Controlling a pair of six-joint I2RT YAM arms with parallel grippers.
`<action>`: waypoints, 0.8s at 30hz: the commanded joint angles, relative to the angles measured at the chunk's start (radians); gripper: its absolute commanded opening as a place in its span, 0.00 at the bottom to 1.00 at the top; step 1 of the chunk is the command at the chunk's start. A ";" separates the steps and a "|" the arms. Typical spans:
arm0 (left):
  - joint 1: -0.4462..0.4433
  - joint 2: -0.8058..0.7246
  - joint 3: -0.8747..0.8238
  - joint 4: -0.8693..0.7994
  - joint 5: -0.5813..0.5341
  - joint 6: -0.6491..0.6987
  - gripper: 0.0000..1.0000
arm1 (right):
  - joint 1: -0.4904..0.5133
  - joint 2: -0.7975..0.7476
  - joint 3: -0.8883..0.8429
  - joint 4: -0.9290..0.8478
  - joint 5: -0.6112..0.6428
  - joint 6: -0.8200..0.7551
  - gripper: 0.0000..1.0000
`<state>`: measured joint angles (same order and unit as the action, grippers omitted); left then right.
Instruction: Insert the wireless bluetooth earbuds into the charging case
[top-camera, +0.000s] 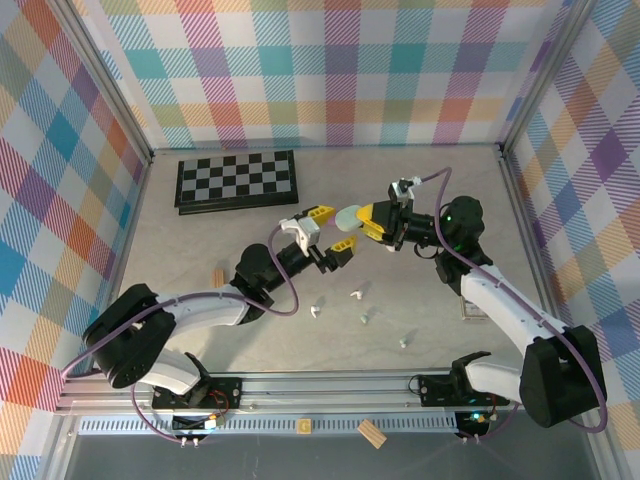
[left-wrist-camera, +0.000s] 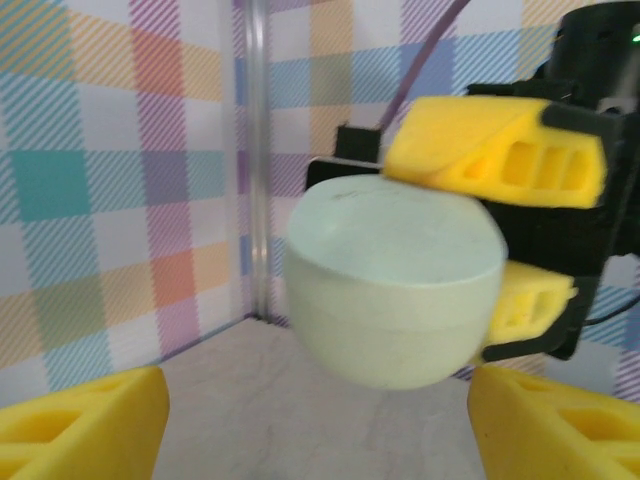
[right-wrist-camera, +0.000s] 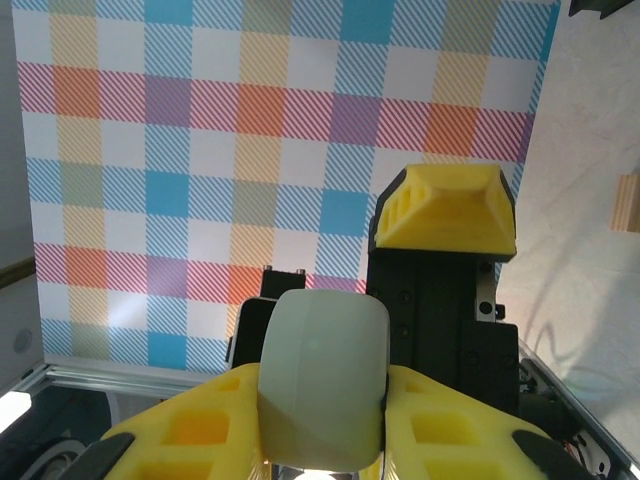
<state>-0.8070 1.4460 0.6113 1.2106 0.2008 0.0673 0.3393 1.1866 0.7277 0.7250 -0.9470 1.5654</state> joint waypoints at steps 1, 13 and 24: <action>0.003 0.017 0.044 0.119 0.109 -0.034 0.72 | -0.005 -0.019 -0.014 0.075 0.014 0.030 0.14; 0.002 0.070 0.103 0.132 0.170 -0.032 0.57 | -0.005 -0.012 -0.027 0.110 0.027 0.055 0.13; 0.002 0.076 0.112 0.131 0.181 -0.035 0.38 | -0.006 -0.023 -0.039 0.062 0.028 0.022 0.12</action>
<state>-0.7975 1.5169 0.6891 1.2854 0.3283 0.0360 0.3347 1.1770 0.7010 0.7841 -0.9283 1.6115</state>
